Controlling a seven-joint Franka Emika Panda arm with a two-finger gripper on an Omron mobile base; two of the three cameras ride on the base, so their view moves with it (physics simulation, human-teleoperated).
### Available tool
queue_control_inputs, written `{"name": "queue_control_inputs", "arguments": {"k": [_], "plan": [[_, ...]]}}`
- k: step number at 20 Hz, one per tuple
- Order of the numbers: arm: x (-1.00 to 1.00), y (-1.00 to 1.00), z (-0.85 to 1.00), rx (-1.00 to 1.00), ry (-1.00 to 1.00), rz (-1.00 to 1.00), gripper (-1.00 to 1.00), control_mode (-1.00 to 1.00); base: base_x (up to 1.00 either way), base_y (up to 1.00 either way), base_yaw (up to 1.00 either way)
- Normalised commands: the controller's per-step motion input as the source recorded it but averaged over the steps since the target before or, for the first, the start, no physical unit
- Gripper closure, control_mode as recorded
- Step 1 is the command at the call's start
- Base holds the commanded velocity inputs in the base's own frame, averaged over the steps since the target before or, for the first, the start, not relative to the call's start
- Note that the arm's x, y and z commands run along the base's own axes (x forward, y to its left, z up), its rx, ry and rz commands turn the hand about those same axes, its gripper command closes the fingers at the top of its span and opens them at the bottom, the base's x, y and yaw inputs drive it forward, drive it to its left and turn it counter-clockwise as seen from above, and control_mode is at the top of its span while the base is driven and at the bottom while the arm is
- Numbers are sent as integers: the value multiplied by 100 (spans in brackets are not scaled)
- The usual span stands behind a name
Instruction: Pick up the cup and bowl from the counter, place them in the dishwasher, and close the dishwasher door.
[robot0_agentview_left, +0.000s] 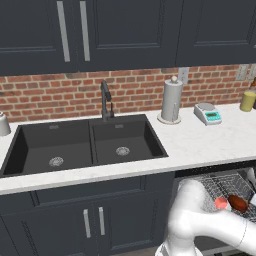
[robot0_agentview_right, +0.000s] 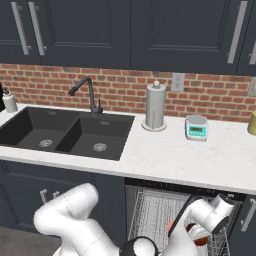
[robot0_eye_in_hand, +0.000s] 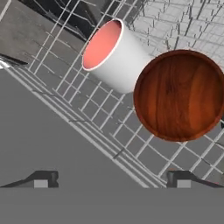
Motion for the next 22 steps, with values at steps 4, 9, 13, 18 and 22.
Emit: {"name": "queue_control_inputs", "arguments": {"k": [4, 9, 13, 18, 22], "plan": [[-46, 0, 47, -13, -11, -14, -100, -100, 0, 0, 0], [-55, -1, 33, 0, -22, -15, -100, -100, 0, 0, 0], [-28, 0, 36, 0, -19, -17, -100, -100, 0, 0, 0], [-8, 0, 40, 1, -23, -14, -100, -100, 0, 0, 0], [-1, 0, 52, 6, -27, -9, -100, -100, 0, 0, 0]]}}
